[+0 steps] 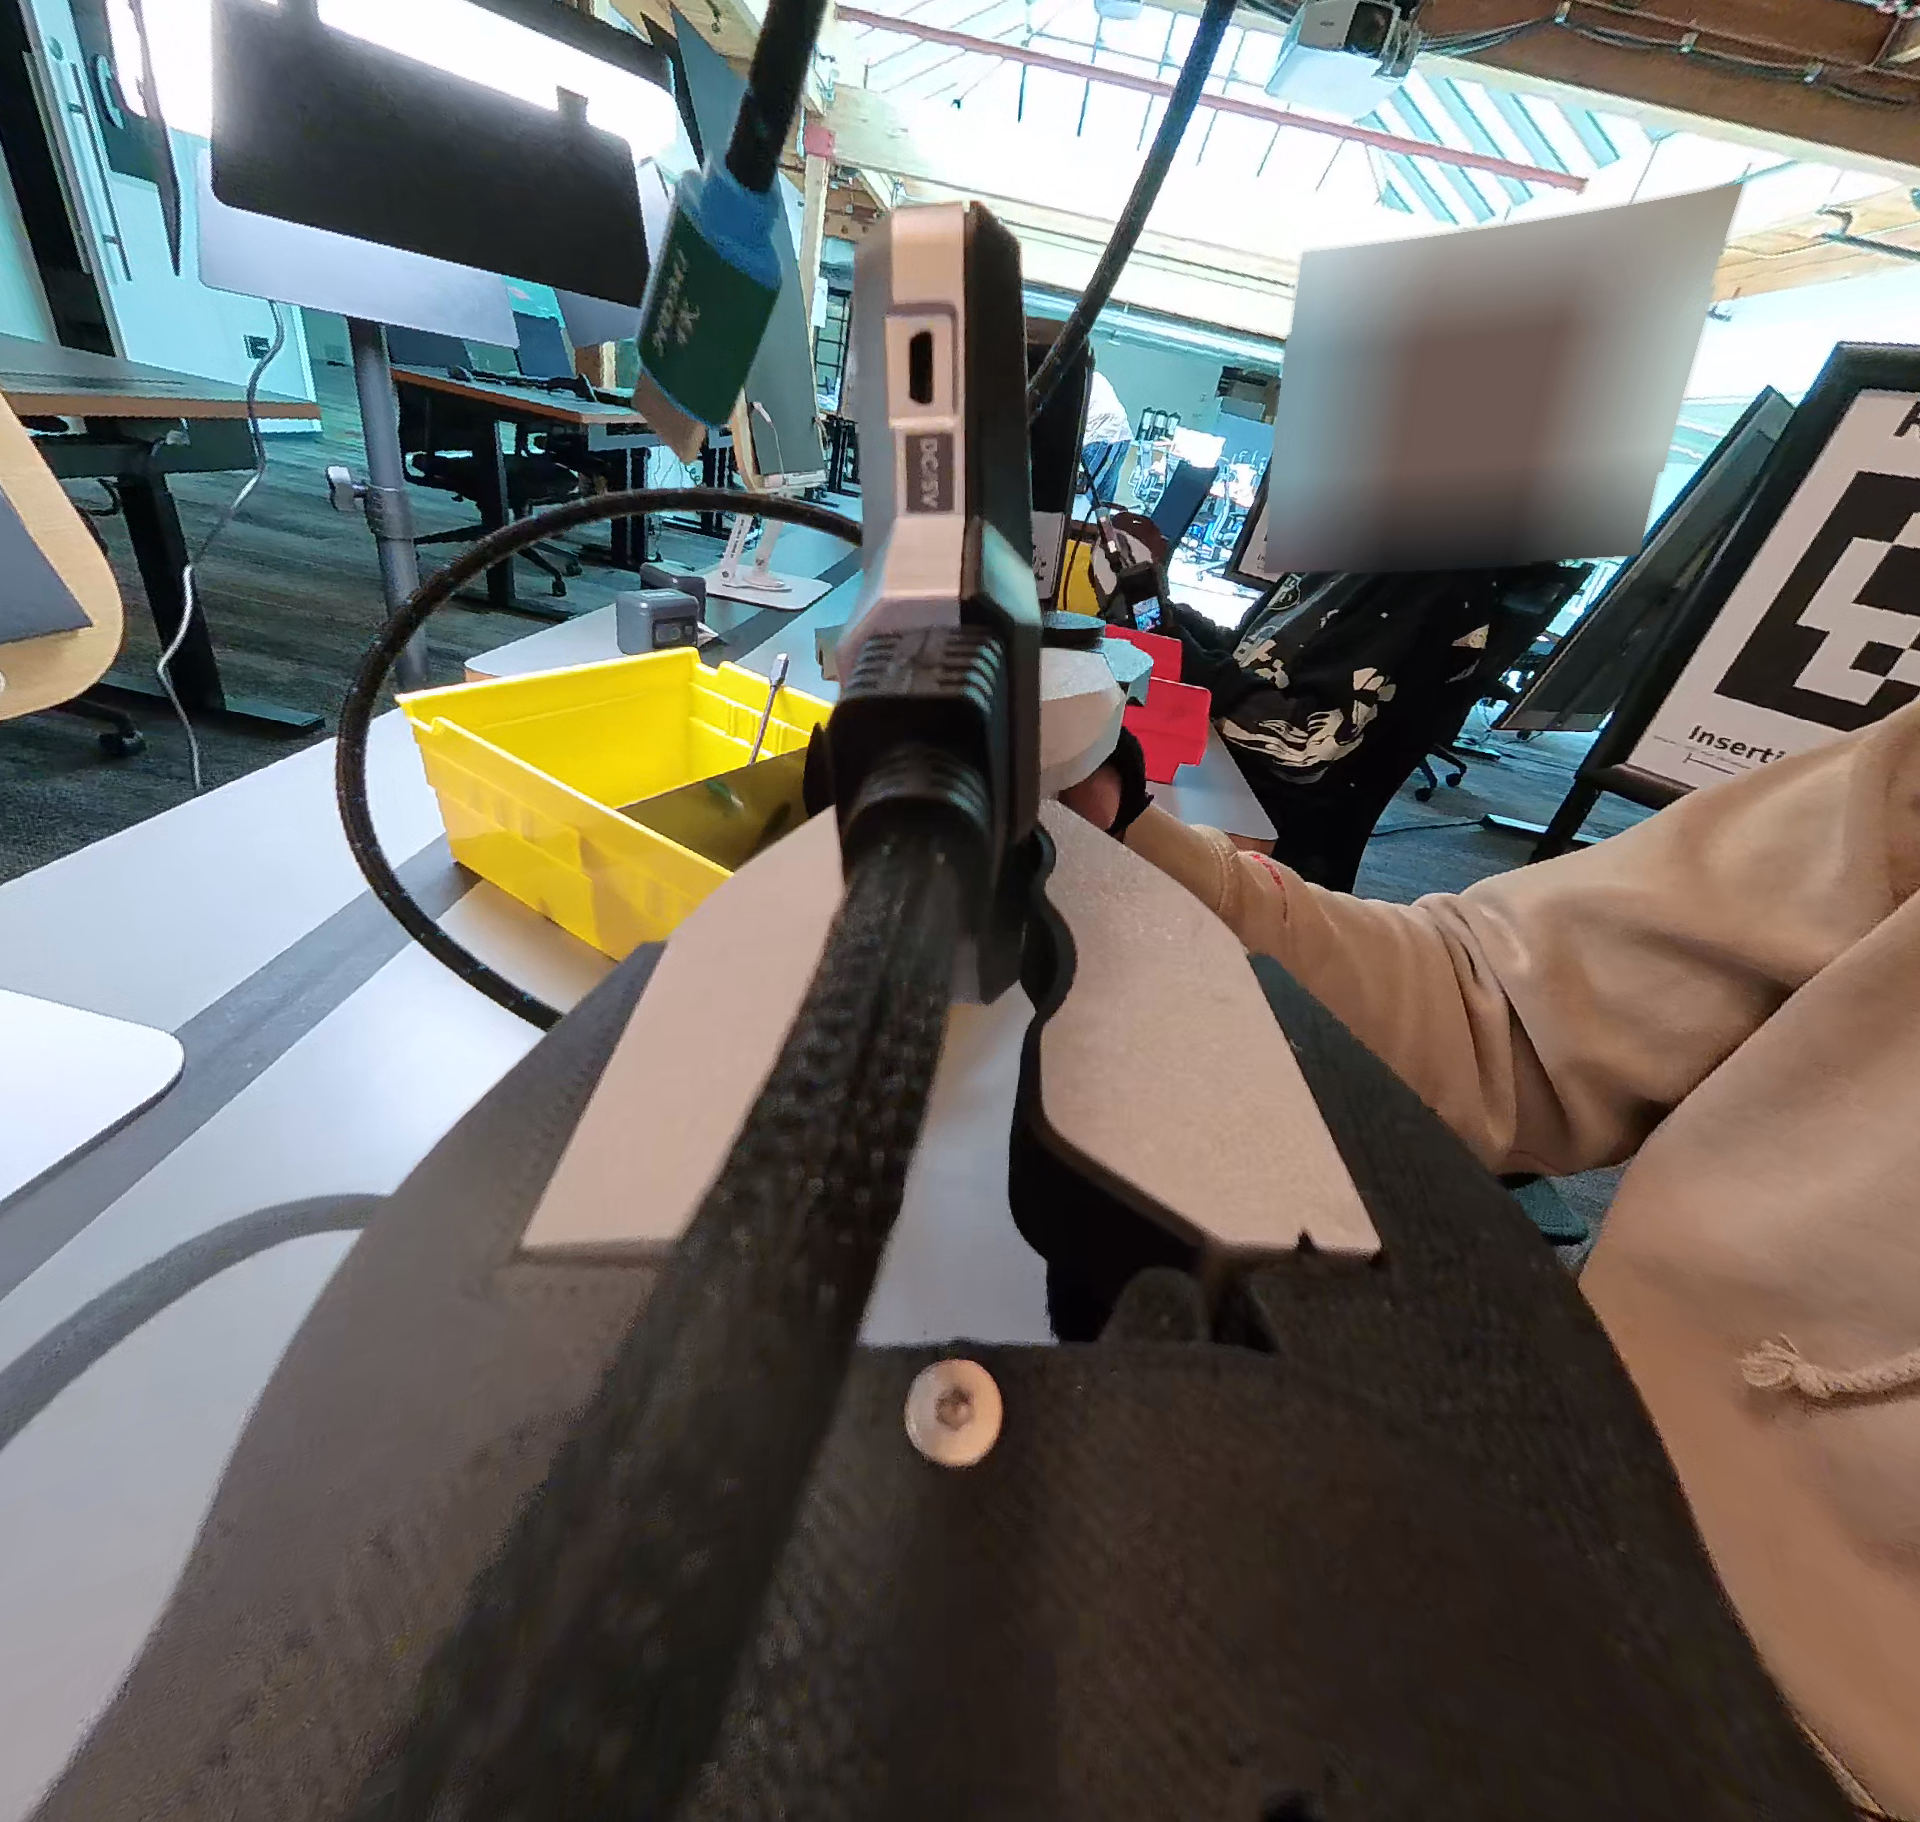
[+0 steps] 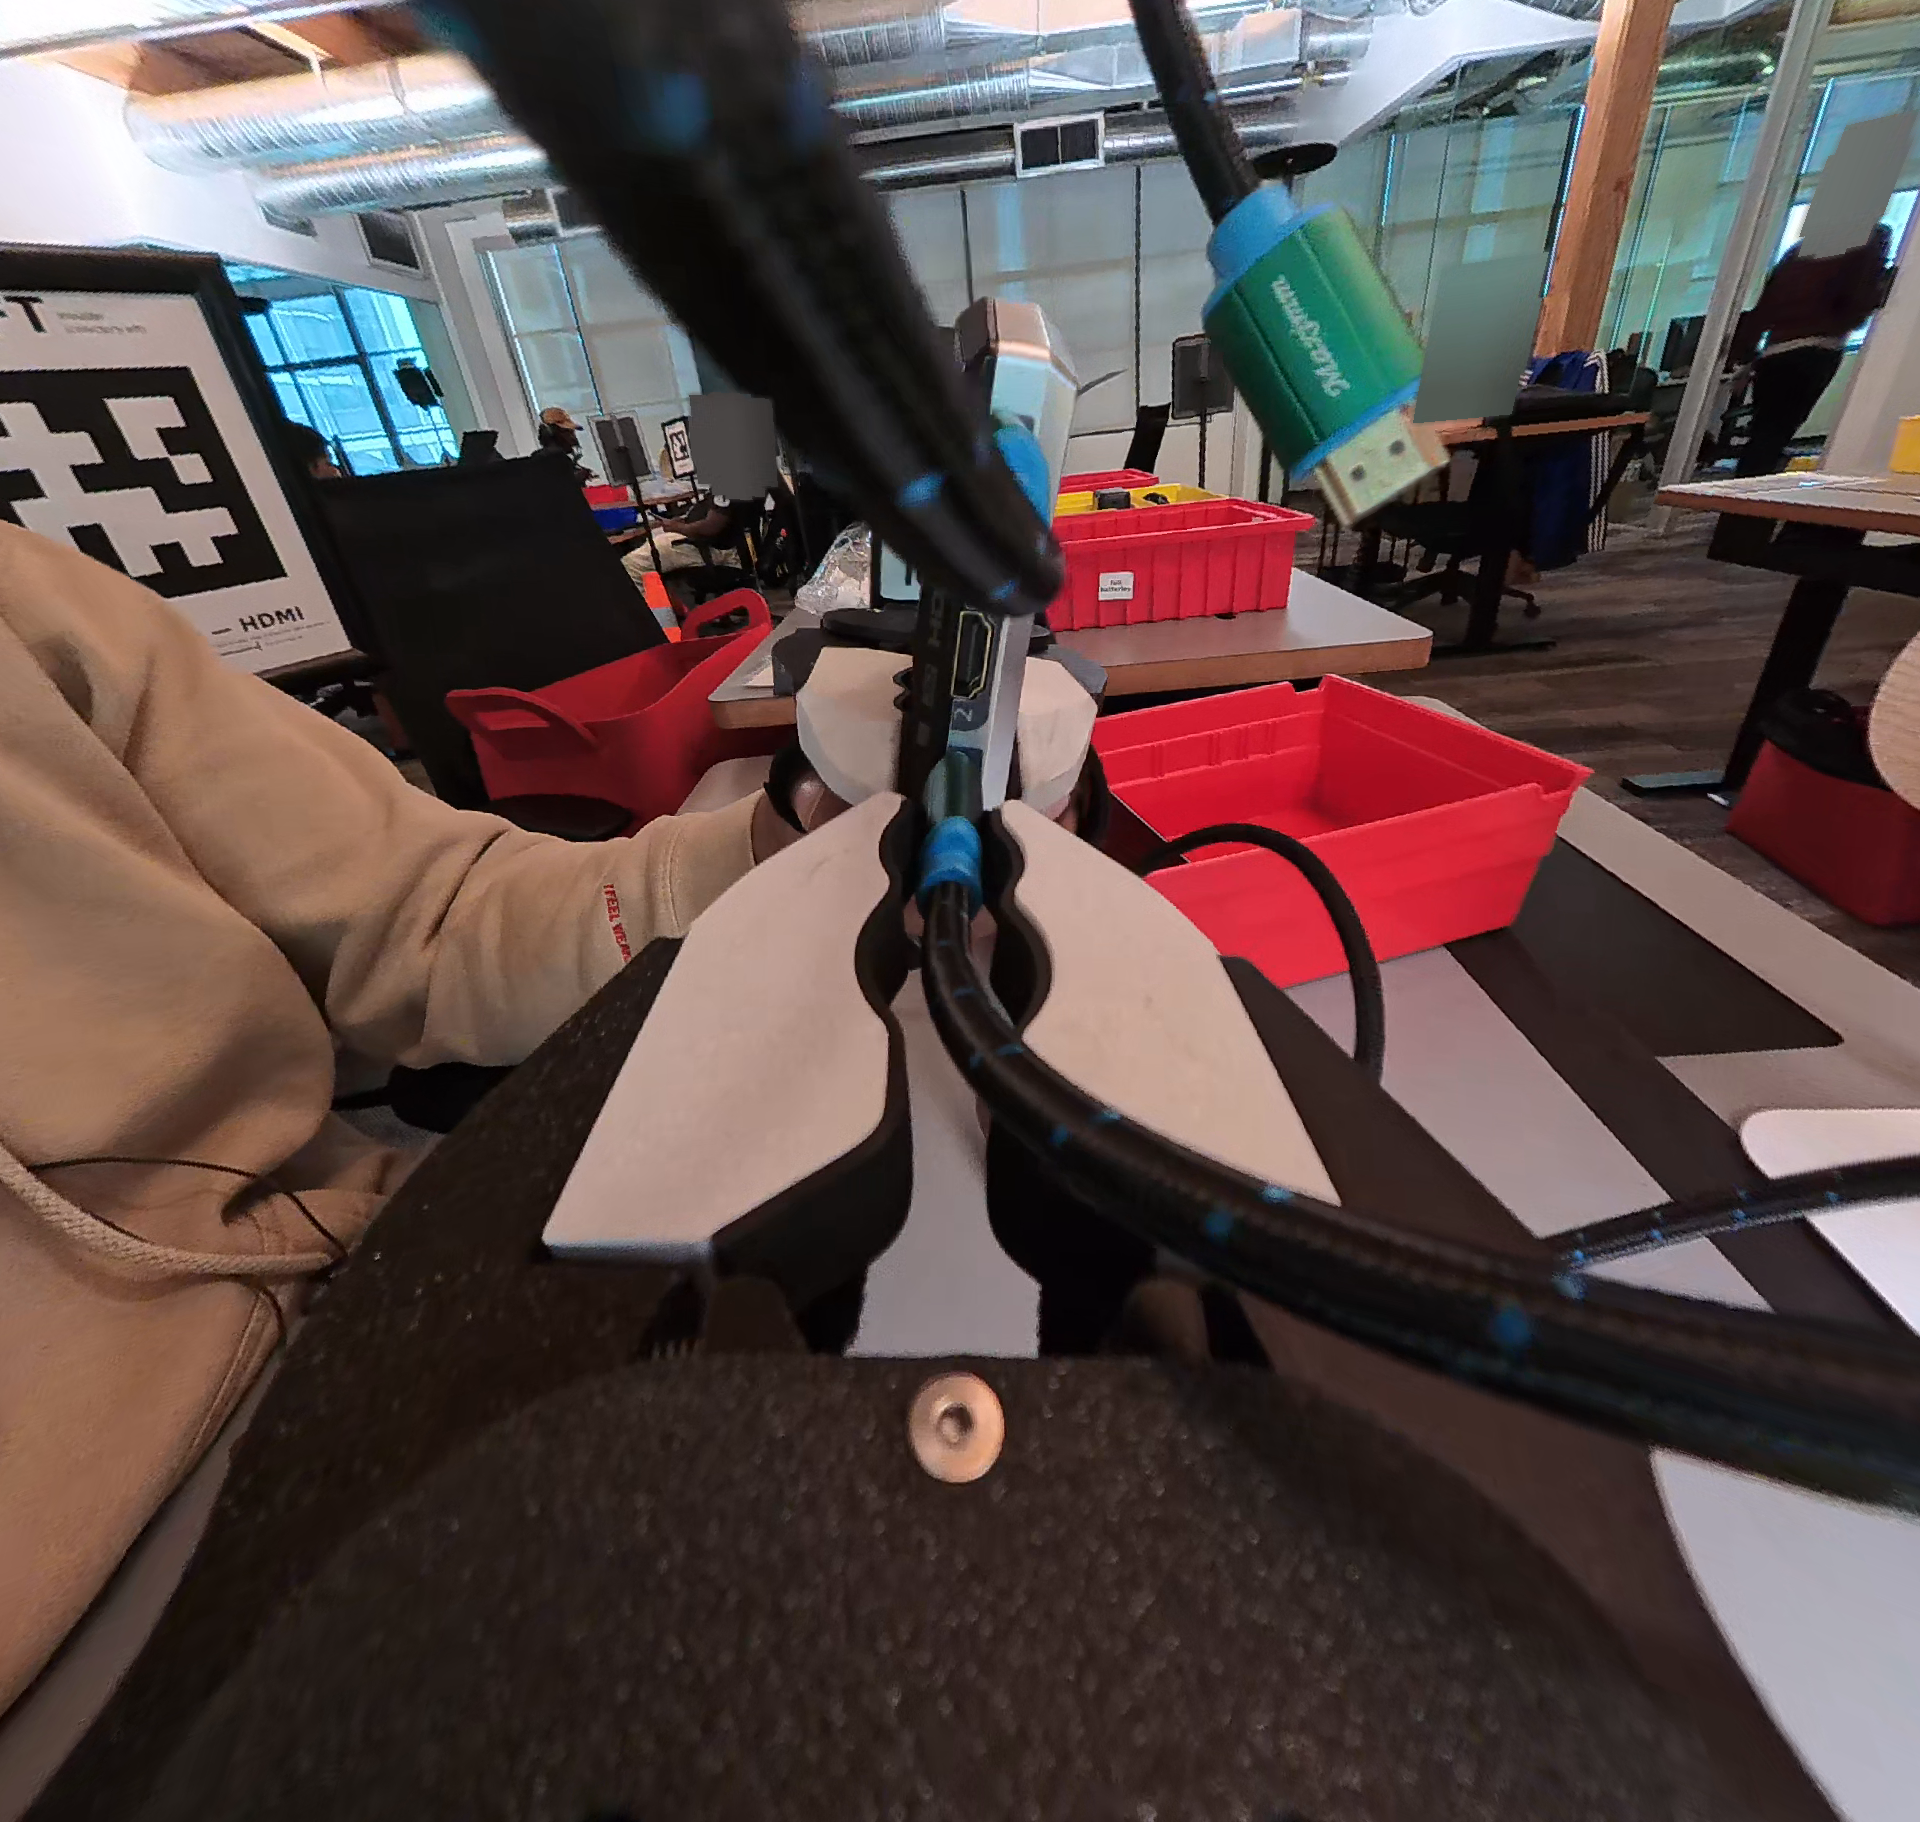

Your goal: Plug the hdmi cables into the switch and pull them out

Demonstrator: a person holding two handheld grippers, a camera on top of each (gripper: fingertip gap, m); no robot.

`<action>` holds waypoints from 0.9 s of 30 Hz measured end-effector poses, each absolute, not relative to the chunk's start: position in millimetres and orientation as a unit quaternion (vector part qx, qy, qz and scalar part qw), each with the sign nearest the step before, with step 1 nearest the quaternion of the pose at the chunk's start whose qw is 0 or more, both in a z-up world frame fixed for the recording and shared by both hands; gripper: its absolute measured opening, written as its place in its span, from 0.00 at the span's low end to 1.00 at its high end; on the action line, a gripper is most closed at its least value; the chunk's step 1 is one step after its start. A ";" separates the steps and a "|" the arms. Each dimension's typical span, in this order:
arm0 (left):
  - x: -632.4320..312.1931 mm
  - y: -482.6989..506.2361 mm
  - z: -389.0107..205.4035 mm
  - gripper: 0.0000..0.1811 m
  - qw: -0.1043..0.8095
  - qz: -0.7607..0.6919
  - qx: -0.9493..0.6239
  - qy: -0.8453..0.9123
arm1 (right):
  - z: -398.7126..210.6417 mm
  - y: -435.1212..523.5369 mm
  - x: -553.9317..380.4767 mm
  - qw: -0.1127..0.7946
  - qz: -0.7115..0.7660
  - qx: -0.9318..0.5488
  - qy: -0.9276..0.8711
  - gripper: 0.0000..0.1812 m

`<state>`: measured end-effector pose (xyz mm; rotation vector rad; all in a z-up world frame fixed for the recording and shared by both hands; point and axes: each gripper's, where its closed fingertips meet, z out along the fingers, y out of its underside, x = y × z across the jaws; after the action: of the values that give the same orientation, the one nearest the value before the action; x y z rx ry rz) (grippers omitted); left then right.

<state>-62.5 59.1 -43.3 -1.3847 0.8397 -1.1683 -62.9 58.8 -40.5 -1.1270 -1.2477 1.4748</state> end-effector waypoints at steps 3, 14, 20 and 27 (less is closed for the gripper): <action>-62.7 59.5 -38.7 0.10 0.551 -0.491 -0.578 0.347 | -37.9 59.7 -62.2 0.443 0.599 -0.446 -0.496 0.06; -174.9 47.0 17.2 0.12 0.644 -0.445 -0.551 0.288 | 18.7 101.6 22.0 0.588 0.533 -0.455 -0.405 0.06; -150.9 59.2 -6.3 0.11 0.605 -0.397 -0.621 0.302 | 13.7 123.5 43.2 0.565 0.481 -0.562 -0.364 0.06; -135.4 71.7 -29.0 0.11 0.565 -0.384 -0.670 0.291 | -65.7 145.6 96.8 0.420 0.313 -0.765 -0.375 0.06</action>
<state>-135.4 71.7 -29.0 -1.5753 0.6834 -0.9034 96.8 145.6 -65.7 -1.9170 -0.9390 0.7851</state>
